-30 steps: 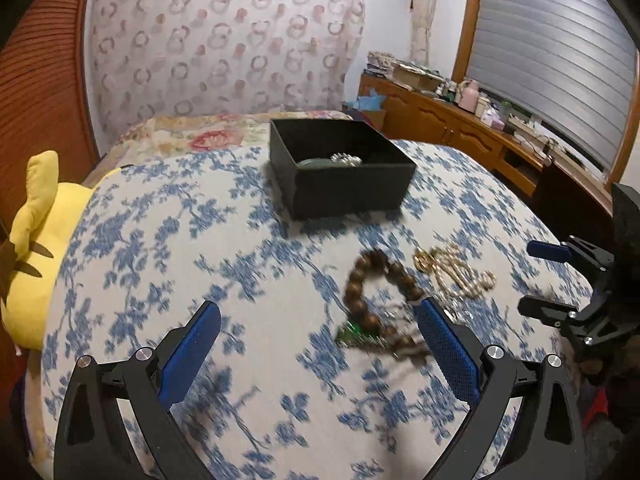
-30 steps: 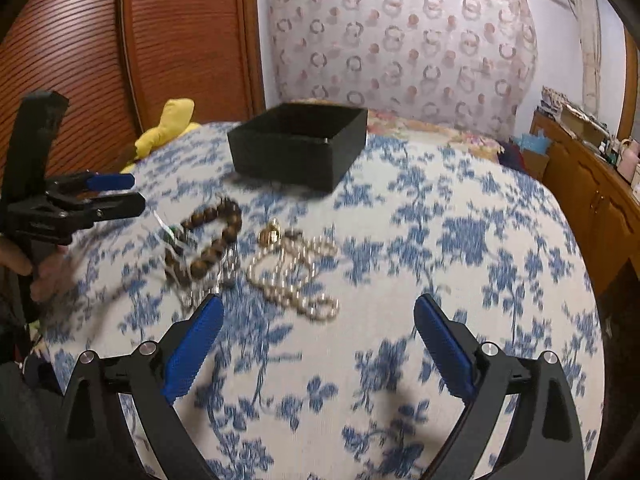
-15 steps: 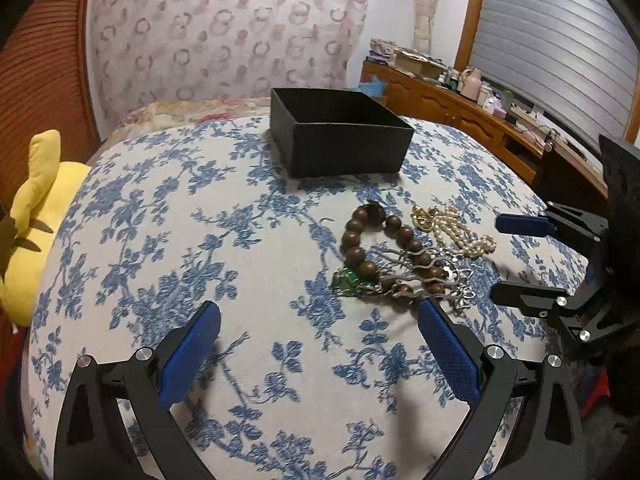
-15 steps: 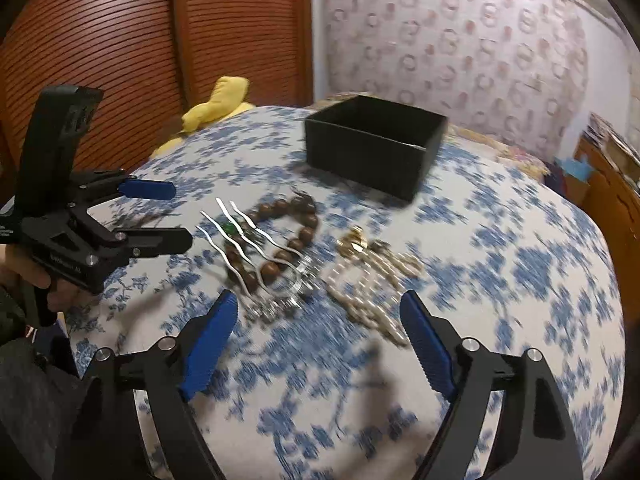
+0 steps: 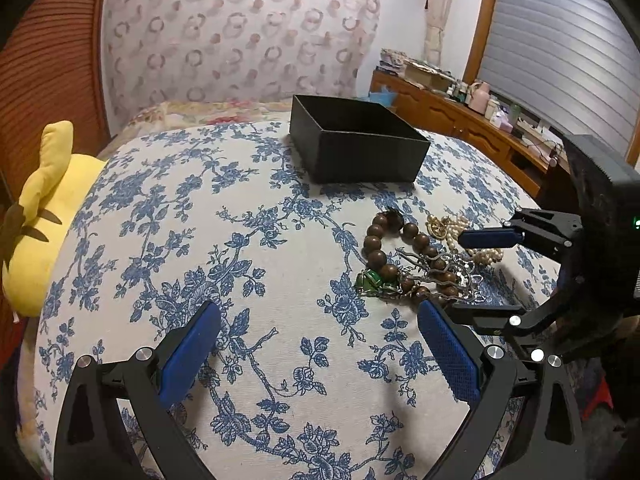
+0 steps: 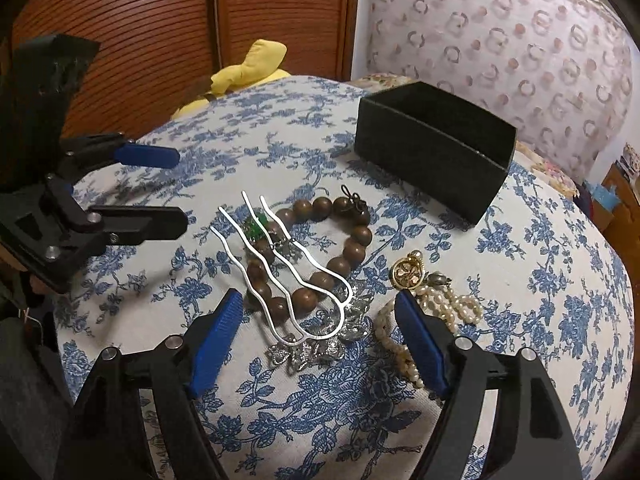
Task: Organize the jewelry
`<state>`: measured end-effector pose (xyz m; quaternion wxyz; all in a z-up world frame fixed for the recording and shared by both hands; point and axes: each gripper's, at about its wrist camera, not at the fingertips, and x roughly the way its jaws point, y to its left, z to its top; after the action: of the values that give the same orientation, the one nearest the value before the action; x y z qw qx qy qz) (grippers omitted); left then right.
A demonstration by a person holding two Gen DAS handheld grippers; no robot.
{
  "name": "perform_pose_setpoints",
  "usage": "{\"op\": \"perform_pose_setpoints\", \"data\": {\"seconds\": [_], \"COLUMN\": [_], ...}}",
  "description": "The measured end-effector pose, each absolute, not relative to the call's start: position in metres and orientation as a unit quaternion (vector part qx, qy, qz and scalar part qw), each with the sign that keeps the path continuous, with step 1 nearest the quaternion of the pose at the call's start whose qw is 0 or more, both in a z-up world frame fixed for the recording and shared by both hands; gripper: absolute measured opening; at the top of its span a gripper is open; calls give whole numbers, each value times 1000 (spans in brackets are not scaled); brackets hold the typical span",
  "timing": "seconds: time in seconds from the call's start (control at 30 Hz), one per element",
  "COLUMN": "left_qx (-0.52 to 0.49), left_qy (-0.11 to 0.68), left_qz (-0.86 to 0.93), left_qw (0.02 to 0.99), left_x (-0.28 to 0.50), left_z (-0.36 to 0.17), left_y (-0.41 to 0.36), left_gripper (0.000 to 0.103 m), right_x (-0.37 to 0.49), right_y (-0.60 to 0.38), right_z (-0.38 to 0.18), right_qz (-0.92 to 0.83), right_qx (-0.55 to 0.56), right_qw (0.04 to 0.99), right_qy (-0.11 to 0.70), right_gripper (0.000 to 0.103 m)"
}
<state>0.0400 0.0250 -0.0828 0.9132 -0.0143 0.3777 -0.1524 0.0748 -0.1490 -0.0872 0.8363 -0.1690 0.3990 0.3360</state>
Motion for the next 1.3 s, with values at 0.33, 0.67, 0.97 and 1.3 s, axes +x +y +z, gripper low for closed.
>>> {"op": "perform_pose_setpoints", "data": {"seconds": [0.33,0.67,0.97,1.3], "left_qx": [-12,18,39,17], "left_qy": [379,376,369,371], "left_qz": [-156,-174,-211,-243], "left_qw": [912,910,905,896], "left_x": [40,48,59,76], "left_z": [-84,-81,-79,-80], "left_y": [22,-1,-24,-36], "left_gripper": [95,95,83,10], "right_x": [74,74,78,75], "right_y": [-163,-175,-171,-176], "right_z": [-79,-60,-44,-32], "right_qz": [335,330,335,344], "right_qx": [-155,-154,-165,-150], "right_qw": [844,854,855,857], "right_qy": [390,372,360,353], "right_gripper": [57,57,57,57]}}
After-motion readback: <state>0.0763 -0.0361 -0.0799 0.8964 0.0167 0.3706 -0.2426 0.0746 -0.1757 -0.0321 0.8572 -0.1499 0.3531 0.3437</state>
